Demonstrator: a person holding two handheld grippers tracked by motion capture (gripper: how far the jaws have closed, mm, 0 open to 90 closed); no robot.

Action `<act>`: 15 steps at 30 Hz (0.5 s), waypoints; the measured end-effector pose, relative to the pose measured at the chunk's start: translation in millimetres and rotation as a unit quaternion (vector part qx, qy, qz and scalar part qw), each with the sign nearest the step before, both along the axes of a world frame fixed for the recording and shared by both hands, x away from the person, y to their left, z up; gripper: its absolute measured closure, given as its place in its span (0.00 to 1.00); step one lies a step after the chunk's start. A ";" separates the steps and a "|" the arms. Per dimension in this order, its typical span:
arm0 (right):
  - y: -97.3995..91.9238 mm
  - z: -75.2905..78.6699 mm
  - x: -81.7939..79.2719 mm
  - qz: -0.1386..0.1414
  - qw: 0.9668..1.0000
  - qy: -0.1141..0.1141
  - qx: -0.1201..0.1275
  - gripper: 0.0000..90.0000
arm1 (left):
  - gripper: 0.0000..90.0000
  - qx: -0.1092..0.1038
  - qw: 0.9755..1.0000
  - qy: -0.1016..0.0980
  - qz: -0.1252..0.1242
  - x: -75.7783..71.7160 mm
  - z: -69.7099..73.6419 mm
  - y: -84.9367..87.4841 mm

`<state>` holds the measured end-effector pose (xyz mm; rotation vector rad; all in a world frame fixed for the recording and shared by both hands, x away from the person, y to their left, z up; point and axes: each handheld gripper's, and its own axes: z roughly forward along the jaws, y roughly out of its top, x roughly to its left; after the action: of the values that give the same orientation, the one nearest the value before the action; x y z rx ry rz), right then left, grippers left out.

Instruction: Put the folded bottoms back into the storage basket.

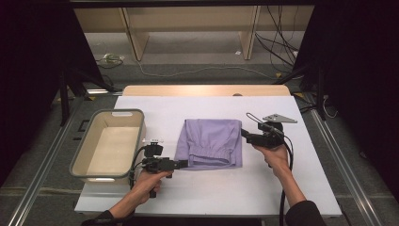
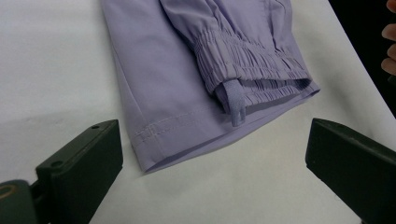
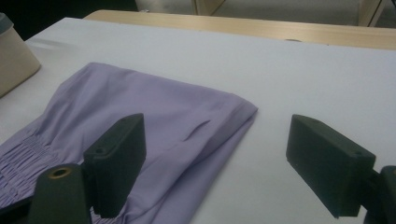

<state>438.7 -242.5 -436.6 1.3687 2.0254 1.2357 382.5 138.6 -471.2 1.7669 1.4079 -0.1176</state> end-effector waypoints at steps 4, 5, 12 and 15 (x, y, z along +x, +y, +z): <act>1.1 -3.4 4.7 0.001 1.000 0.008 -0.003 0.23 | 0.04 -0.002 1.000 0.001 0.005 3.1 -0.1 0.8; 1.1 -3.4 4.7 0.001 1.000 0.008 -0.003 0.23 | 0.04 -0.002 1.000 0.001 0.005 3.1 -0.1 0.8; 4.6 -6.4 15.0 0.005 1.000 0.017 -0.001 0.23 | 0.04 -0.002 1.000 0.019 0.014 11.2 -3.7 2.9; 6.1 -8.4 19.3 0.007 1.000 0.021 -0.004 0.23 | 0.04 0.000 1.000 0.025 0.011 13.9 -5.1 1.3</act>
<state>458.0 -236.3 -445.0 1.3902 2.0691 1.2124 396.5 139.9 -476.3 1.7587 1.4616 -0.1514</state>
